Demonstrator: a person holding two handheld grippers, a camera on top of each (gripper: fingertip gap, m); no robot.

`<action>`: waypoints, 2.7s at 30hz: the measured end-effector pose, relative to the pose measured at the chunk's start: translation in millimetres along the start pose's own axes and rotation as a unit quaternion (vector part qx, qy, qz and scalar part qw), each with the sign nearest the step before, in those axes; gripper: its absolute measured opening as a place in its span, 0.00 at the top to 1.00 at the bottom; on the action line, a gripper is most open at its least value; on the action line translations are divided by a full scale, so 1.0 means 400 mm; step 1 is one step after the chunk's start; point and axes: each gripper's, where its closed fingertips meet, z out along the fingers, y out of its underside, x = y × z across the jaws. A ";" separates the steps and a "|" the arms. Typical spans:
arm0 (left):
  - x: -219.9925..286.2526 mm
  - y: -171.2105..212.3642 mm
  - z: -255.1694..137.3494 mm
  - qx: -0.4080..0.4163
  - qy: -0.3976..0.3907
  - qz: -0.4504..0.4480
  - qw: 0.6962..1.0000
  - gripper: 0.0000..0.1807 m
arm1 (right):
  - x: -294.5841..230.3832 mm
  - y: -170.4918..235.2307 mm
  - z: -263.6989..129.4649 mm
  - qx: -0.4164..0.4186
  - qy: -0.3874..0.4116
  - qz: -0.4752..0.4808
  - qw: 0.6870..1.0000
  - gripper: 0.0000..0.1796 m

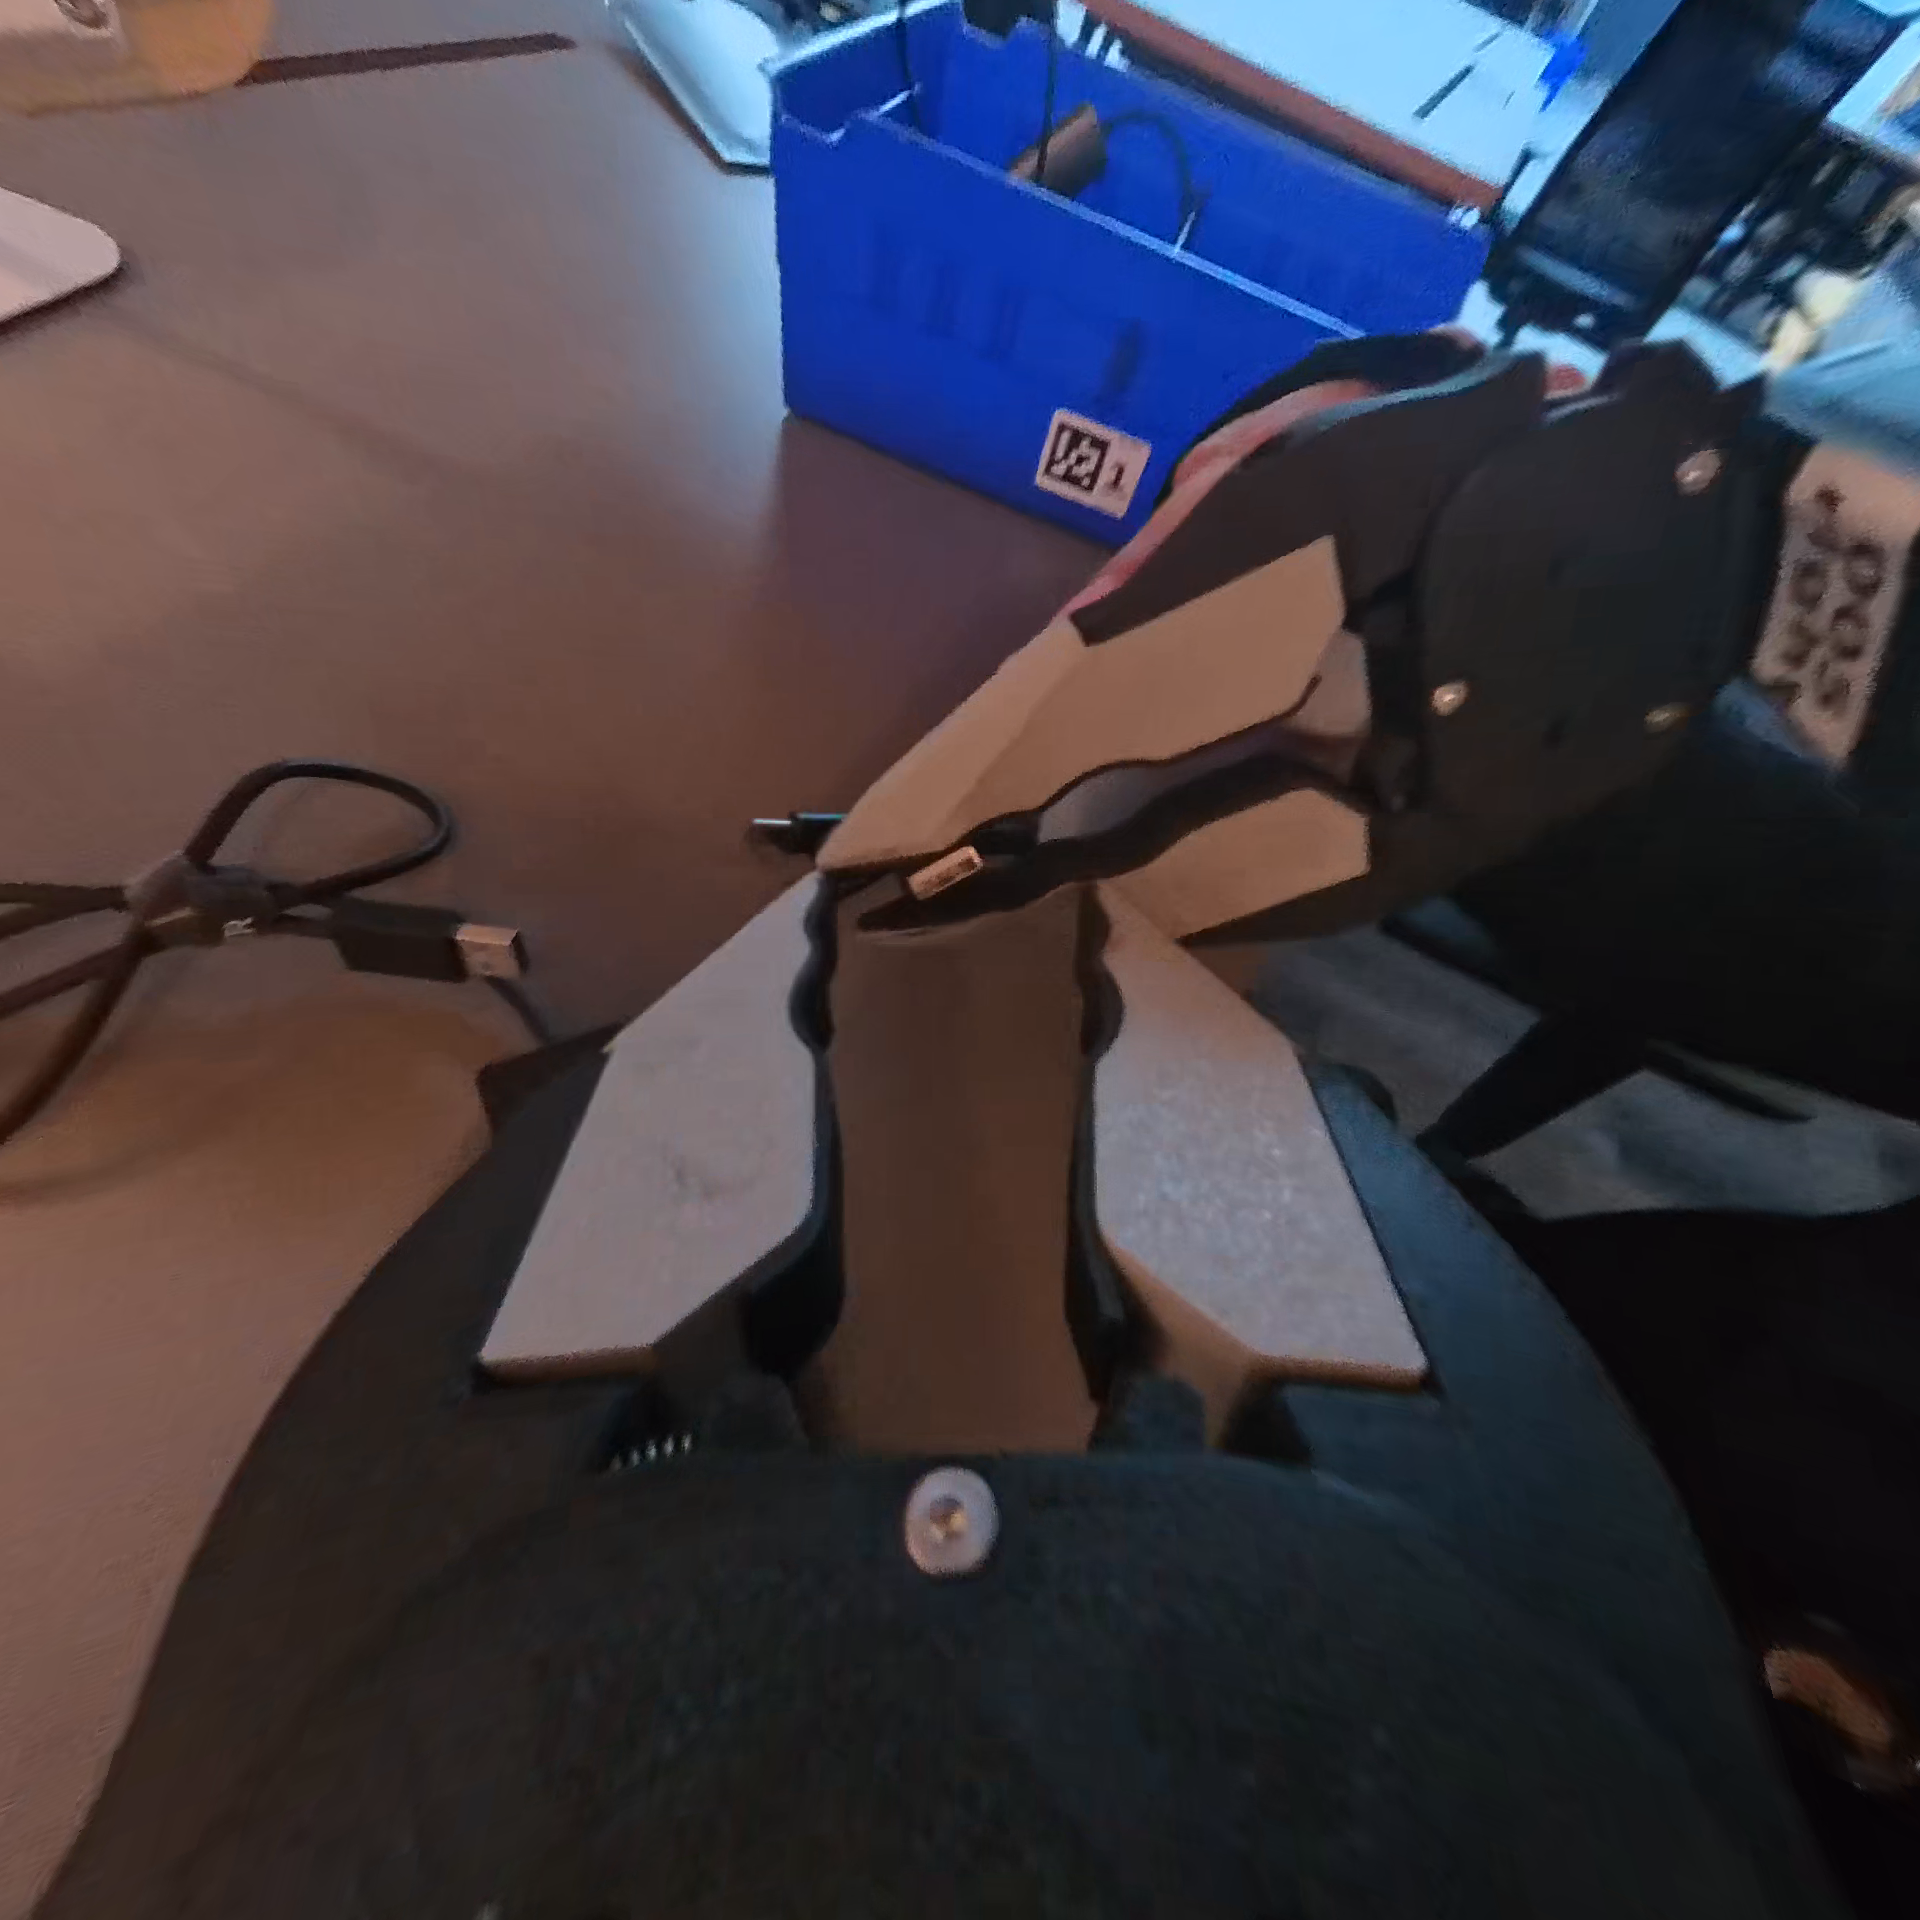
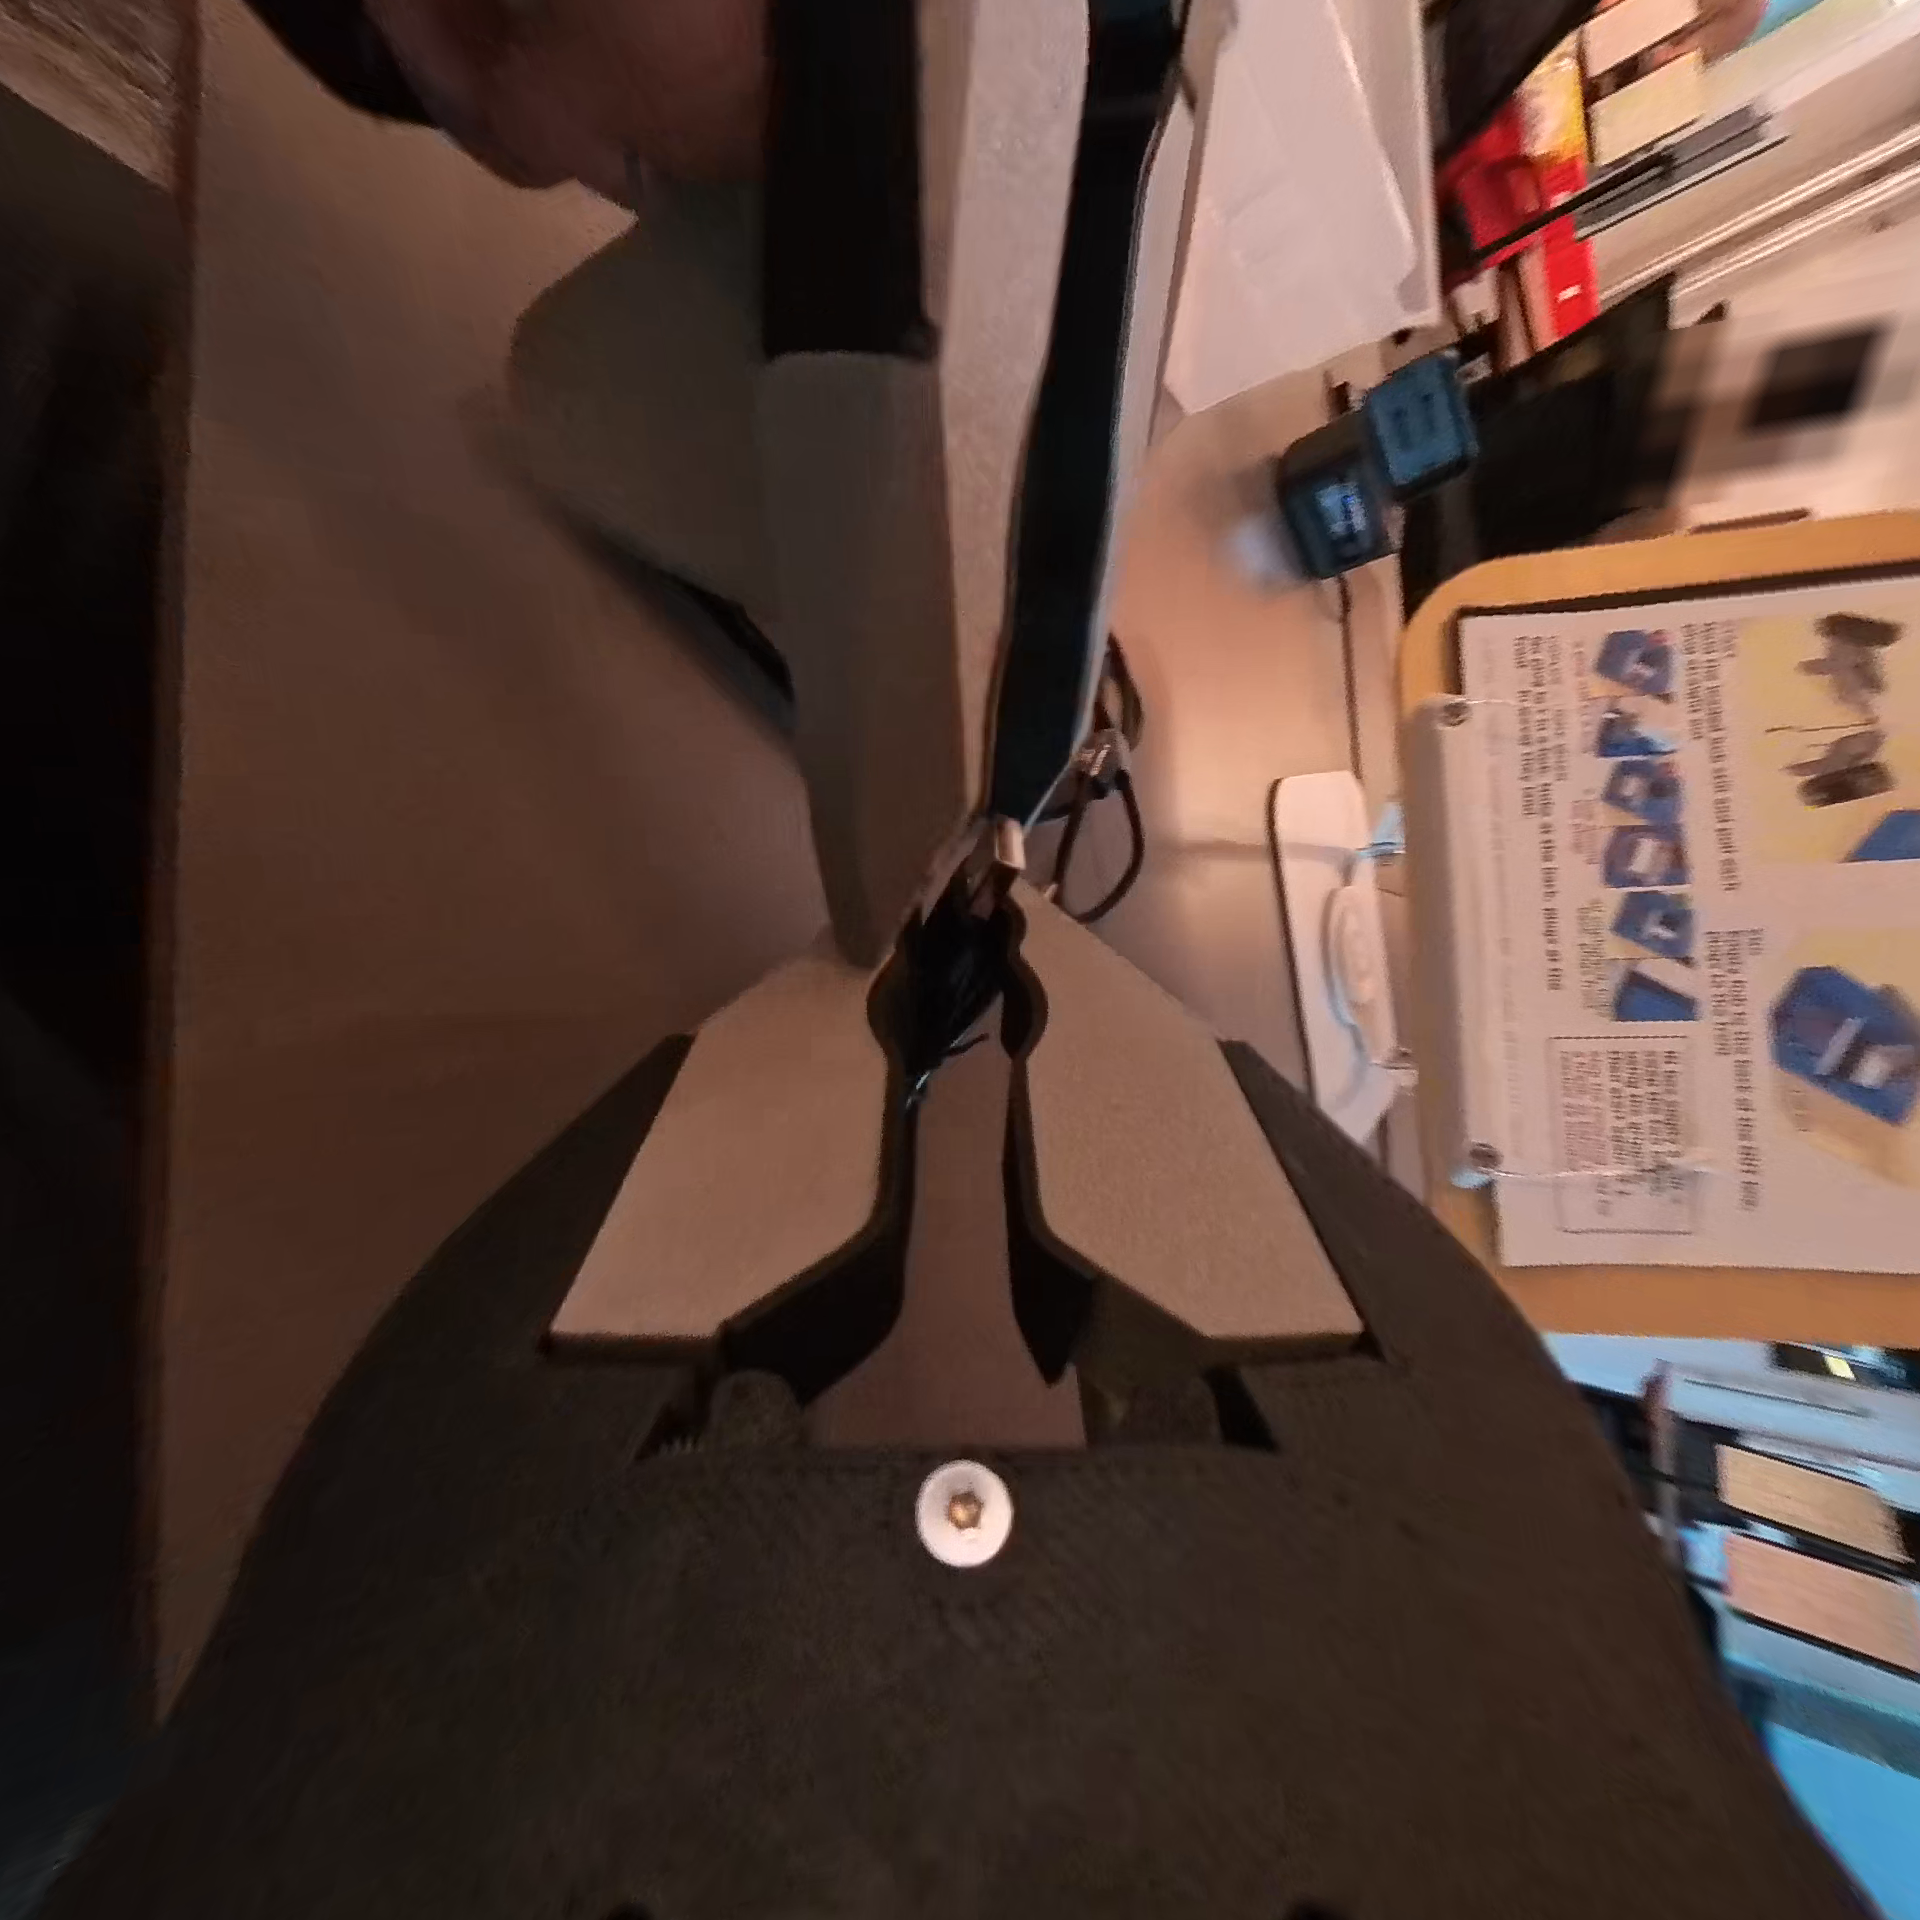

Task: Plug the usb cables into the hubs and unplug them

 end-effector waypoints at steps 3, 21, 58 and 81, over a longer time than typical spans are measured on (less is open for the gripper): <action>0.004 -0.015 -0.007 0.024 -0.004 0.011 1.000 0.88 | 0.023 -0.005 -0.007 -0.010 0.048 -0.035 0.998 0.95; -0.023 -0.041 -0.030 0.063 -0.046 0.016 0.997 0.79 | 0.080 -0.021 -0.029 -0.082 0.186 -0.171 0.964 0.95; -0.013 0.035 -0.032 -0.039 0.004 0.096 0.995 0.91 | 0.063 0.014 -0.023 0.047 -0.015 0.149 0.988 1.00; -0.122 0.044 -0.108 -0.093 -0.098 0.064 0.989 0.73 | 0.047 0.069 0.017 -0.024 -0.095 0.428 0.898 0.71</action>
